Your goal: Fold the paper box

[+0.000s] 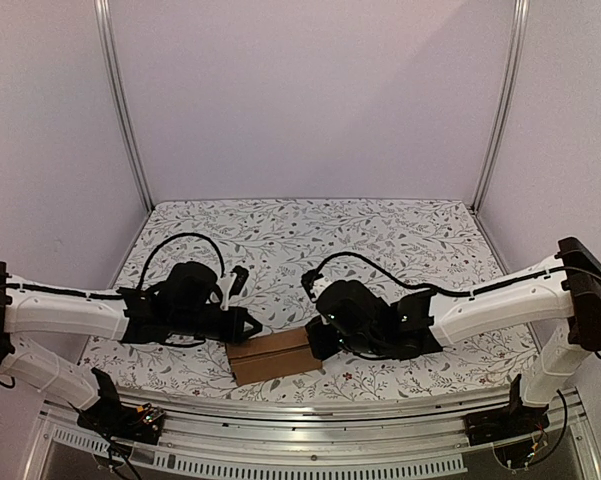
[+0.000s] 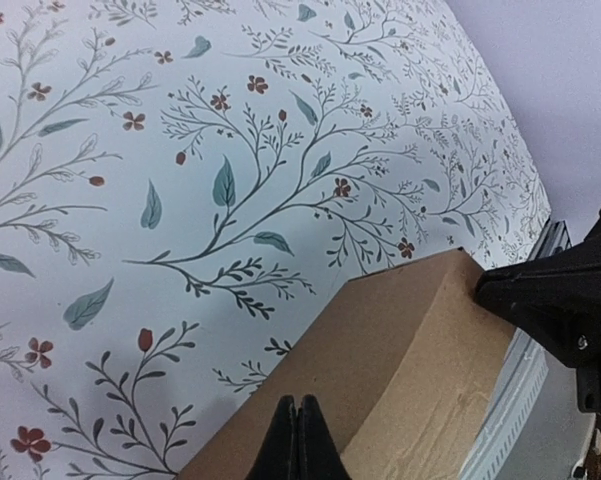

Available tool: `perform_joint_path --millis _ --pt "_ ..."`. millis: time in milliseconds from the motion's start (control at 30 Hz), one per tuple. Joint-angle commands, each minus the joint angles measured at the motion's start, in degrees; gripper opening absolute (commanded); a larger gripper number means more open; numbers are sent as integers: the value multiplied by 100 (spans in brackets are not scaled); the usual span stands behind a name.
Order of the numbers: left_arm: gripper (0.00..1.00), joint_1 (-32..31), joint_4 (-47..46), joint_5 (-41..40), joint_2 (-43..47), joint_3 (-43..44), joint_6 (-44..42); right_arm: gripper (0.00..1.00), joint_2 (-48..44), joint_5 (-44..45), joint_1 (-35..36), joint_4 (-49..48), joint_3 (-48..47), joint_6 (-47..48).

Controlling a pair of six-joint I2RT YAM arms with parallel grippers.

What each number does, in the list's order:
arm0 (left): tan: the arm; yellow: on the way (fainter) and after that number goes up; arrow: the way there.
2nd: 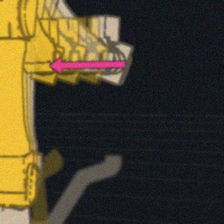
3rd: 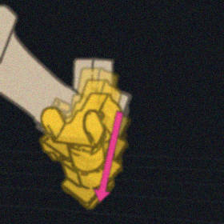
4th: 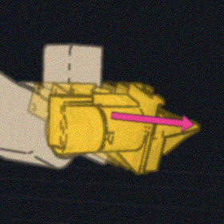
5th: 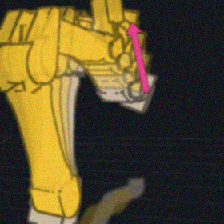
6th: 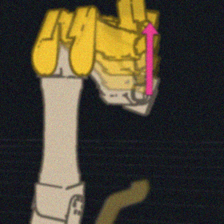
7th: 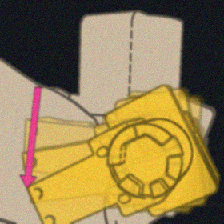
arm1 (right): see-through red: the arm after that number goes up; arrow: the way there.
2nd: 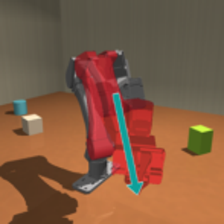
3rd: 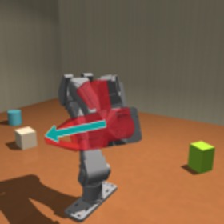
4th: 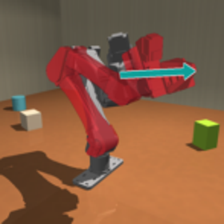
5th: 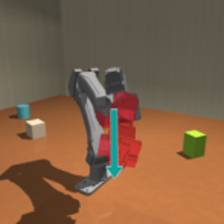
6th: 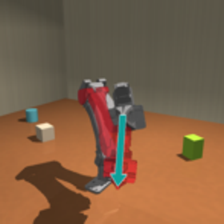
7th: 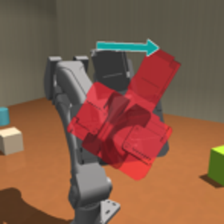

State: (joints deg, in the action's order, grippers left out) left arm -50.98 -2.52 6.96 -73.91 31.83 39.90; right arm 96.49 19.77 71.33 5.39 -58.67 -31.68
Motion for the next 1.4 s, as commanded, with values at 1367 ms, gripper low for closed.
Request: perform_joint_path --millis 1367 --pt "0 71 609 946 1211 -1303 942 0 -506 167 47 631 -167 142"
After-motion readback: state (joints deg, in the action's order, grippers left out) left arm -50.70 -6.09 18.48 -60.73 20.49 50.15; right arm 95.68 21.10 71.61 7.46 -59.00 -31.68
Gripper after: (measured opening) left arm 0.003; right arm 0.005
